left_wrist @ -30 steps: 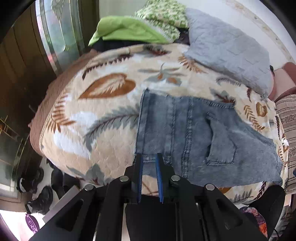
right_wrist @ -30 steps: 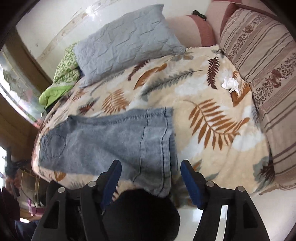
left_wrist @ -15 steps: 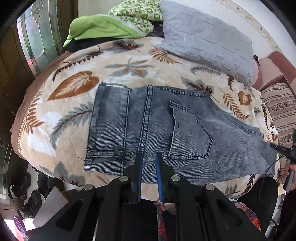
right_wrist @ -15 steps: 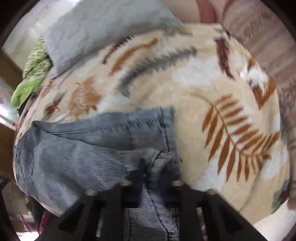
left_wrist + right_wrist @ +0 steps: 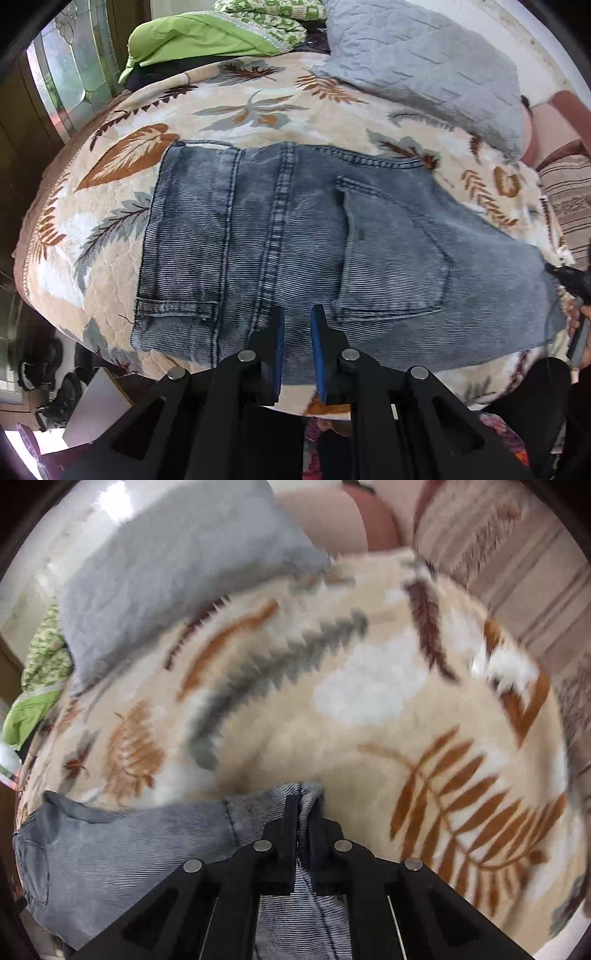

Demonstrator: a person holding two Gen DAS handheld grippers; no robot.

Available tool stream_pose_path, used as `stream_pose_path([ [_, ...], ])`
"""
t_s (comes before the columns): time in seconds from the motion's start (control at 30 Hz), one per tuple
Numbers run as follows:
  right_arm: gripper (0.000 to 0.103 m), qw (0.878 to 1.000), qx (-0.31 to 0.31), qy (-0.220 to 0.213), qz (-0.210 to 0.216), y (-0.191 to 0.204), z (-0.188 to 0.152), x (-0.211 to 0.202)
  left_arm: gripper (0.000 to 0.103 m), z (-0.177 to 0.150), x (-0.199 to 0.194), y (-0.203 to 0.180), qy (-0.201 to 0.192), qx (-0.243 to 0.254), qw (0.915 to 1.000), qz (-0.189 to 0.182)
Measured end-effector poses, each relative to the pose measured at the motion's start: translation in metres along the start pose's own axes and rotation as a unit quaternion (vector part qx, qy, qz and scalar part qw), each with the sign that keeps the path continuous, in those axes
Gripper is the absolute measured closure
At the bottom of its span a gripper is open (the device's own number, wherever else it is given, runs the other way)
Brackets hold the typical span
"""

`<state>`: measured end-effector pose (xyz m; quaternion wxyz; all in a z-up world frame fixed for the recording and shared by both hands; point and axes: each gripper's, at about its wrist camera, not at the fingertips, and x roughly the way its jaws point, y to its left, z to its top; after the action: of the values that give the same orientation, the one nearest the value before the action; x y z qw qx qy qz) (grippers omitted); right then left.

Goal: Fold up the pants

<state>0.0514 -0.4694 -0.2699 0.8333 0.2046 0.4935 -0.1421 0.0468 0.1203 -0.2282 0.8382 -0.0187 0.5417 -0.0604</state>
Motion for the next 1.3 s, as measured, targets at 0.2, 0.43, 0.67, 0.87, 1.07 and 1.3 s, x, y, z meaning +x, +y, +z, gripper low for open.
stream_pose_path([
  [0.2,0.087,0.995,0.044,-0.06,-0.068,-0.012,-0.007,-0.041,0.089,-0.009,0.017,0.004,0.025,-0.003,0.9996,0.008],
  [0.43,0.085,0.995,-0.054,-0.061,0.062,0.066,-0.008,-0.084,0.088,-0.014,0.007,-0.025,-0.007,0.059,0.9983,0.0],
  [0.67,0.085,0.966,-0.184,0.048,0.175,0.233,-0.055,-0.03,0.075,-0.019,0.013,-0.022,-0.007,0.066,0.9977,0.014],
  [0.87,0.084,0.956,-0.229,0.107,0.151,0.307,-0.09,0.03,0.067,-0.016,0.021,-0.016,-0.017,0.073,0.997,0.019],
  [1.07,0.086,0.967,-0.208,0.088,0.114,0.323,-0.071,0.054,0.067,-0.007,0.031,-0.009,-0.014,0.056,0.9983,0.01],
  [1.3,0.086,0.969,-0.197,0.055,0.14,0.337,-0.064,0.023,0.063,-0.013,0.004,0.01,-0.045,0.034,0.9981,0.025],
])
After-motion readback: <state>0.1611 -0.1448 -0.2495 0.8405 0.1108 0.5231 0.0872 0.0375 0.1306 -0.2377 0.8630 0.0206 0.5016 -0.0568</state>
